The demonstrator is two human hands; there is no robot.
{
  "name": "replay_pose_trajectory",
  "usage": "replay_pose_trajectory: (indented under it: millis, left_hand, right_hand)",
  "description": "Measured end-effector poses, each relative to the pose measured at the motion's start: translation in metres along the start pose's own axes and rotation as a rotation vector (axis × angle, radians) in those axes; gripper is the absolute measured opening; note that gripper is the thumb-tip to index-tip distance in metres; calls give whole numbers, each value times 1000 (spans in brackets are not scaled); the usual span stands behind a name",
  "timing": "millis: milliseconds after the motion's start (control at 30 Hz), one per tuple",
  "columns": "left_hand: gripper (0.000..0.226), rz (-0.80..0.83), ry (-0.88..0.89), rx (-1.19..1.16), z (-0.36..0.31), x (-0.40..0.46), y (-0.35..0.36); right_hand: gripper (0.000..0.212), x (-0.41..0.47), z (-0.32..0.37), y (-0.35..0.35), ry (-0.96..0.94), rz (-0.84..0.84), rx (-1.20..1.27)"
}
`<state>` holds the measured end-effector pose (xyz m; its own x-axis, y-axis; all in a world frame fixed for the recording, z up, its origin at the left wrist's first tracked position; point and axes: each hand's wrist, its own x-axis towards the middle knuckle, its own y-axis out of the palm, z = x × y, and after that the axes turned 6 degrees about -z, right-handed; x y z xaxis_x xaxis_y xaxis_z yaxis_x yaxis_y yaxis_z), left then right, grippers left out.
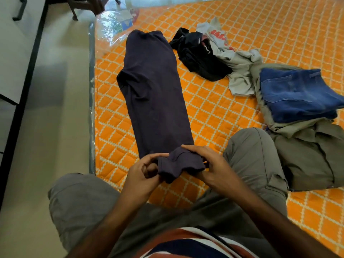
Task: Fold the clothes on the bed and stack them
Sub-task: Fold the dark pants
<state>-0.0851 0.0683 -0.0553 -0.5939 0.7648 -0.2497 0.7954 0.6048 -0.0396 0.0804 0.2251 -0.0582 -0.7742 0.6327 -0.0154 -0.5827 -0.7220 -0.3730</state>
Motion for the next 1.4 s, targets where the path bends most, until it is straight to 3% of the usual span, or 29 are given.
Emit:
replay_pose_trajectory:
  millis: [100,133,200,267,333,400,467,567,667,767,867,1067,1167,1267,1300,1400]
  left_hand:
    - [24,-82,187,309,-11,13,-6]
    - [25,-107,277,445,-16,17,-9]
    - [52,-154,487,651,-31,22,-16]
    - [53,-112,639,660,-51,23,-21]
    - [41,113,545,489,-62,22,-24]
    - [31,354,321,326,-67,17,-28]
    - [22,522,112,276,-64,12,-30]
    - [35,614,-157,217,-48,9,-35]
    - [52,673,-187,300,-19,12,-38]
    - [63,646,-130,439,5,24,-42]
    - [58,584,-132,336,4,42,-40]
    - [55,226,37,261,8,143,-43]
    - [54,31,40,482,13,194,-49]
    - [74,-129,112,874,27,215,-55]
    - [81,-98,158,972,32,208,-53]
    - [99,209,242,1098,64,167,-44]
  right_hand:
    - [37,20,9,-5,-107,-51,-162]
    - [28,27,14,-8,-171,-89,-209]
    - [12,35,25,-14,-319,-177,-328]
    - [7,41,38,-24,-433,-168,-370]
    - [11,42,52,-33,-413,50,-159]
    - [17,38,61,-38,-207,321,145]
    - [24,33,52,-33,26,473,303]
    - [36,18,18,-16,296,549,401]
    - [36,13,-7,-7,310,512,290]
    - [30,32,-13,-5,167,595,128]
    - [25,66,-16,-2,157,629,101]
    - [34,166,-17,-3,224,358,151]
    - [37,214,-35,5,251,228,-27]
    - [56,231,-62,18,237,79,-423]
    - [62,222,-66,23,181,69,-527]
    - [76,169,-75,41,34,204,-597]
